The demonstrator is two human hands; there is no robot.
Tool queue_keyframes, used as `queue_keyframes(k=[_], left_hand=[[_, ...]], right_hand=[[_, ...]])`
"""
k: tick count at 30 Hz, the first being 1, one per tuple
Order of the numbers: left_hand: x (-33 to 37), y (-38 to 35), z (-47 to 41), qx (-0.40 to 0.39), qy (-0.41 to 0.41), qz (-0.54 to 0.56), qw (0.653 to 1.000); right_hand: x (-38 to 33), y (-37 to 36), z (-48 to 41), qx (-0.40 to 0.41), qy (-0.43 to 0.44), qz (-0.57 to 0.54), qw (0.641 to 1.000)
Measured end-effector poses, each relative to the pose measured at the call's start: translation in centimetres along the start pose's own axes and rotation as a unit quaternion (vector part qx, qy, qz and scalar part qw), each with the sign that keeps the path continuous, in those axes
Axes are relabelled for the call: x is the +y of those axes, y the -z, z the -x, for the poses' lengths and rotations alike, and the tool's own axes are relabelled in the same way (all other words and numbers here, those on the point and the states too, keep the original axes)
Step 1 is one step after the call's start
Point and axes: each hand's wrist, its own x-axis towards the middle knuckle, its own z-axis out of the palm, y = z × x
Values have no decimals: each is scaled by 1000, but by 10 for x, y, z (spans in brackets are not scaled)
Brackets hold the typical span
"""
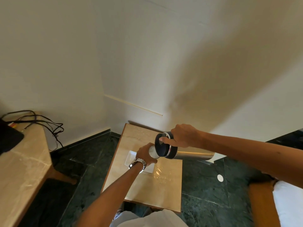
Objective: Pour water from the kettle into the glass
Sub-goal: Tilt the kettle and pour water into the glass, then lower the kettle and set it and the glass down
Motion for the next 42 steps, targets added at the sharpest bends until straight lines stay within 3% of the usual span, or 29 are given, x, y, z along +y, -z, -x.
queue_keyframes(k=[22, 34, 42], left_hand=[[-2, -4, -6, 2, -3, -2, 1000], [-2, -7, -6, 24, 3, 32, 999], [-3, -11, -5, 53, 12, 46, 997]], right_hand=[[16, -9, 0, -16, -13, -4, 1000], [45, -54, 25, 98, -38, -158, 982], [59, -117, 52, 178, -83, -278, 940]])
